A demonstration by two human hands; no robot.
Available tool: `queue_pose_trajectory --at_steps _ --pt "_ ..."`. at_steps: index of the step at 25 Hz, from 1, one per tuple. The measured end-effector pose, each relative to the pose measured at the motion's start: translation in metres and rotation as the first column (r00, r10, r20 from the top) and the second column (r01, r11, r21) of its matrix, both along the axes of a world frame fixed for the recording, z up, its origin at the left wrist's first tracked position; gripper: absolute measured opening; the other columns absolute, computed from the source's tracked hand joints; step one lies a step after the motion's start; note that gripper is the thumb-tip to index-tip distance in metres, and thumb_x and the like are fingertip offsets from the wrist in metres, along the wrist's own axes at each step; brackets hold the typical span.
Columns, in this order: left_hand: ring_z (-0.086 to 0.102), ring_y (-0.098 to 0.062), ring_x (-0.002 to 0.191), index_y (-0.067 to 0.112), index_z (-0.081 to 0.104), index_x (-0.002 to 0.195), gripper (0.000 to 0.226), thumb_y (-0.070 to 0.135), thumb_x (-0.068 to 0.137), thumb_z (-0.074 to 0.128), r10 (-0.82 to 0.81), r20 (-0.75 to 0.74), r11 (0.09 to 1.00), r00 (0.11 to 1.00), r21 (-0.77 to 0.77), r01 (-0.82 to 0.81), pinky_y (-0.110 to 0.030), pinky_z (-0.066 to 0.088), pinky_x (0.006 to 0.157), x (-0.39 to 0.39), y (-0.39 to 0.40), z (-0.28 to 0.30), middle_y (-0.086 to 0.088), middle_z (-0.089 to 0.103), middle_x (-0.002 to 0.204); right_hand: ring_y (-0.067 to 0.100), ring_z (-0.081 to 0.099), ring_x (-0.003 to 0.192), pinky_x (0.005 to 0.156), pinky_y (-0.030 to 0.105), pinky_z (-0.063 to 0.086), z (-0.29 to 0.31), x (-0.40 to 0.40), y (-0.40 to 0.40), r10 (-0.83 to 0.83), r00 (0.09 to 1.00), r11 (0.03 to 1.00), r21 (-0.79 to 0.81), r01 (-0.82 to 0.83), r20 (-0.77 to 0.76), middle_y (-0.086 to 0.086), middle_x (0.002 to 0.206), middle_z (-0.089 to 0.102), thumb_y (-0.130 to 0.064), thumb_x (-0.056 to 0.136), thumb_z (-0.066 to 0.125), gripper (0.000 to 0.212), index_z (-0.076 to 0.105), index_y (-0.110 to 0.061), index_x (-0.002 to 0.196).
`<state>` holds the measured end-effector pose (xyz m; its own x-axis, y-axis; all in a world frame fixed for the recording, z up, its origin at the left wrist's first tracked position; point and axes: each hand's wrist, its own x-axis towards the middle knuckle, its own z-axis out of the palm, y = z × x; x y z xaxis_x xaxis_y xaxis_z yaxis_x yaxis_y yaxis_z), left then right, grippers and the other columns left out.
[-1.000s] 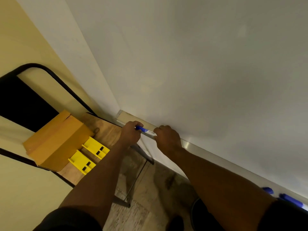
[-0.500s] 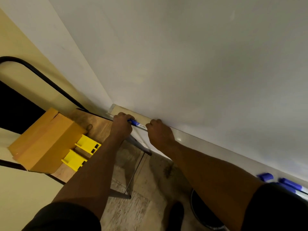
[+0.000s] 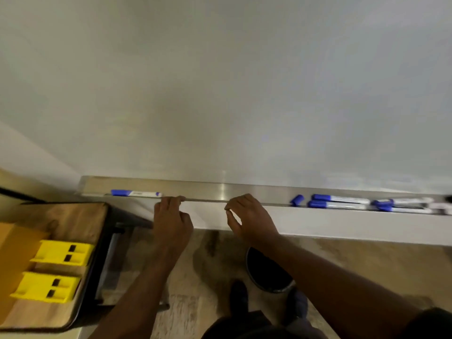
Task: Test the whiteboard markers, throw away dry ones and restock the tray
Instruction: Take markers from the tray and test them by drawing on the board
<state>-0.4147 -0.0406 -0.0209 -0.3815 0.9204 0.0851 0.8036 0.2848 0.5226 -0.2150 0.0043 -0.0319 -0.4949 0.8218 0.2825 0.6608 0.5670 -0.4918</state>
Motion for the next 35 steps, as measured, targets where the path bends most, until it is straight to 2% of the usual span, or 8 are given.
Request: queue_pose_trajectory --at_steps 2,7,13,15,19,25,32,35 --pt "0.049 -0.019 0.11 0.012 0.061 0.111 0.028 0.002 0.085 0.059 -0.102 0.044 0.995 0.994 0.015 0.102 -0.025 0.041 0.087 0.045 0.0 0.001 -0.005 0.059 0.114 0.018 0.059 0.088 0.076 0.03 0.051 0.0 0.038 -0.011 -0.108 0.994 0.994 -0.023 0.108 0.001 0.001 0.093 0.069 -0.024 0.091 0.053 0.019 0.069 -0.012 0.093" --pt "0.051 -0.014 0.105 0.016 0.065 0.106 0.023 0.006 0.085 0.059 -0.42 0.076 0.907 0.904 0.025 0.419 -0.018 0.037 0.085 0.144 0.011 0.006 0.002 0.06 0.108 0.019 0.062 0.089 0.079 0.03 0.052 0.002 0.128 -0.033 -0.345 0.932 0.936 -0.037 0.351 0.108 0.002 0.094 0.07 -0.018 0.085 0.068 0.012 0.07 -0.013 0.095" --pt "0.051 -0.014 0.11 0.017 0.061 0.117 0.026 0.015 0.091 0.057 -0.579 0.021 0.814 0.815 -0.044 0.58 -0.021 0.042 0.09 0.239 0.034 0.011 0.002 0.059 0.118 0.023 0.063 0.101 0.087 0.034 0.052 0.007 0.216 -0.034 -0.539 0.82 0.83 -0.044 0.556 0.195 0.005 0.107 0.07 -0.019 0.086 0.068 0.022 0.069 -0.012 0.107" --pt "0.05 -0.018 0.11 0.014 0.058 0.119 0.029 0.013 0.09 0.057 -0.621 0.01 0.783 0.784 -0.05 0.621 -0.025 0.044 0.089 0.258 0.044 0.011 -0.002 0.057 0.117 0.024 0.062 0.106 0.09 0.036 0.051 0.009 0.233 -0.026 -0.526 0.804 0.827 -0.052 0.559 0.276 0.006 0.113 0.068 -0.021 0.087 0.067 0.028 0.066 -0.012 0.114" --pt "0.046 -0.018 0.113 0.015 0.053 0.124 0.034 0.012 0.09 0.057 -0.623 -0.044 0.776 0.781 -0.158 0.61 -0.028 0.045 0.093 0.29 0.06 0.01 -0.003 0.051 0.121 0.025 0.053 0.117 0.099 0.037 0.045 0.014 0.253 -0.004 -0.378 0.812 0.883 -0.09 0.461 0.445 0.007 0.129 0.058 -0.024 0.093 0.06 0.039 0.053 -0.014 0.13" --pt "0.046 -0.019 0.114 0.014 0.051 0.125 0.037 0.007 0.089 0.057 -0.563 -0.107 0.814 0.82 -0.243 0.527 -0.03 0.045 0.094 0.3 0.07 0.006 -0.004 0.051 0.124 0.022 0.05 0.108 0.095 0.035 0.042 0.016 0.26 0.019 -0.259 0.831 0.941 -0.067 0.333 0.492 0.007 0.119 0.056 -0.024 0.095 0.058 0.031 0.053 -0.014 0.124" --pt "0.047 -0.021 0.117 0.01 0.053 0.126 0.037 0.004 0.09 0.057 -0.513 -0.022 0.847 0.858 -0.174 0.502 -0.029 0.041 0.098 0.294 0.065 0.002 -0.006 0.052 0.124 0.023 0.048 0.116 0.1 0.035 0.039 0.02 0.261 0.033 -0.163 0.846 0.965 -0.098 0.245 0.507 0.007 0.127 0.053 -0.022 0.096 0.055 0.035 0.047 -0.014 0.129" --pt "0.051 -0.022 0.112 0.009 0.056 0.121 0.035 0.003 0.087 0.06 -0.456 -0.006 0.889 0.89 -0.058 0.455 -0.026 0.043 0.09 0.287 0.054 -0.002 -0.007 0.055 0.12 0.023 0.047 0.119 0.102 0.034 0.038 0.021 0.262 0.036 -0.126 0.863 0.968 -0.129 0.214 0.489 0.008 0.13 0.053 -0.019 0.096 0.056 0.037 0.047 -0.014 0.131"
